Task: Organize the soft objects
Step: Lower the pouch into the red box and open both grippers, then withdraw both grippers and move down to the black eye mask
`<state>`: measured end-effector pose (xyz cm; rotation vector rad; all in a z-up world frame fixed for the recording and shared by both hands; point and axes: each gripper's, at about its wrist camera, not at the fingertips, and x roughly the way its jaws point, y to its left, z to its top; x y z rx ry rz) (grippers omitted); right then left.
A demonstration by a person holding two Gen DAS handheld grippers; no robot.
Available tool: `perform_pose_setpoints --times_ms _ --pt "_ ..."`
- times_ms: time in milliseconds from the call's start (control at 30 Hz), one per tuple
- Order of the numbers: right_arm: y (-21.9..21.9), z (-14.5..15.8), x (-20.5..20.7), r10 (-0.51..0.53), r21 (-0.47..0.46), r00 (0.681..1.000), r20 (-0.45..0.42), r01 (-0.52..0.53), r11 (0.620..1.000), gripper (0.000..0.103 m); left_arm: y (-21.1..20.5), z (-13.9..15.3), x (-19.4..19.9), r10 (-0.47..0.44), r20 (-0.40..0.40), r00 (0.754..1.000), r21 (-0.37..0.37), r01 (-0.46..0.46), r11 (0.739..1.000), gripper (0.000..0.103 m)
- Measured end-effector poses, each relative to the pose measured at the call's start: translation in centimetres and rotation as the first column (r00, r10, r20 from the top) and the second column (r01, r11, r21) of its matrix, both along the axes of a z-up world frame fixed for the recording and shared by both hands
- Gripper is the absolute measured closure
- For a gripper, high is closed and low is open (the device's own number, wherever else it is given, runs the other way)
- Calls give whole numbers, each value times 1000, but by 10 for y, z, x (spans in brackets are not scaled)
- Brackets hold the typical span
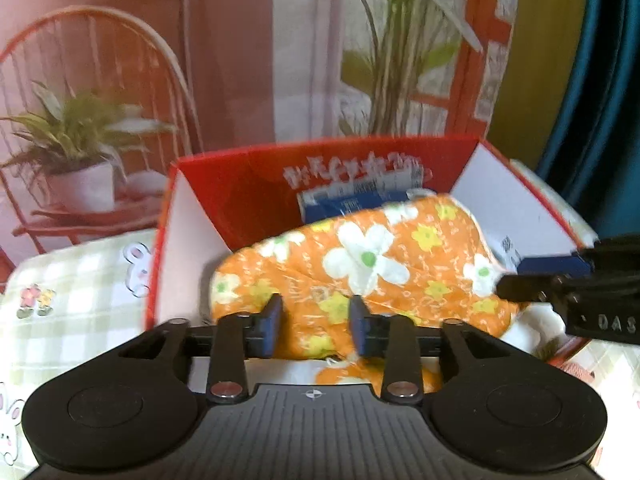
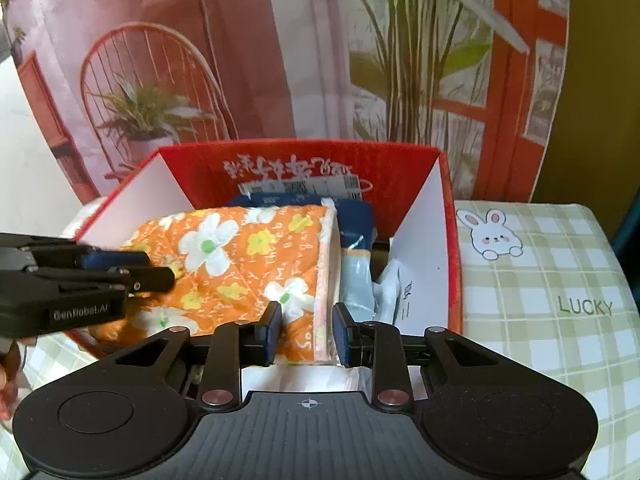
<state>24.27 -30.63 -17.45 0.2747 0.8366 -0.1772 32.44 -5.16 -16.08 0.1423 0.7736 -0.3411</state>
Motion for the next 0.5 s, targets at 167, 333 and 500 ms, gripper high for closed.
perform_pose_setpoints --times_ms 167,333,500 --pt "12 15 -26 26 -49 997 69 -23 999 76 9 24 -23 26 63 998 -39 -23 999 38" --pt "24 28 -62 40 -63 988 152 -31 998 69 10 38 -63 18 86 996 -60 -13 998 30" --pt "38 32 -99 57 -34 978 199 -51 998 66 19 37 -114 -2 83 997 -102 10 995 30"
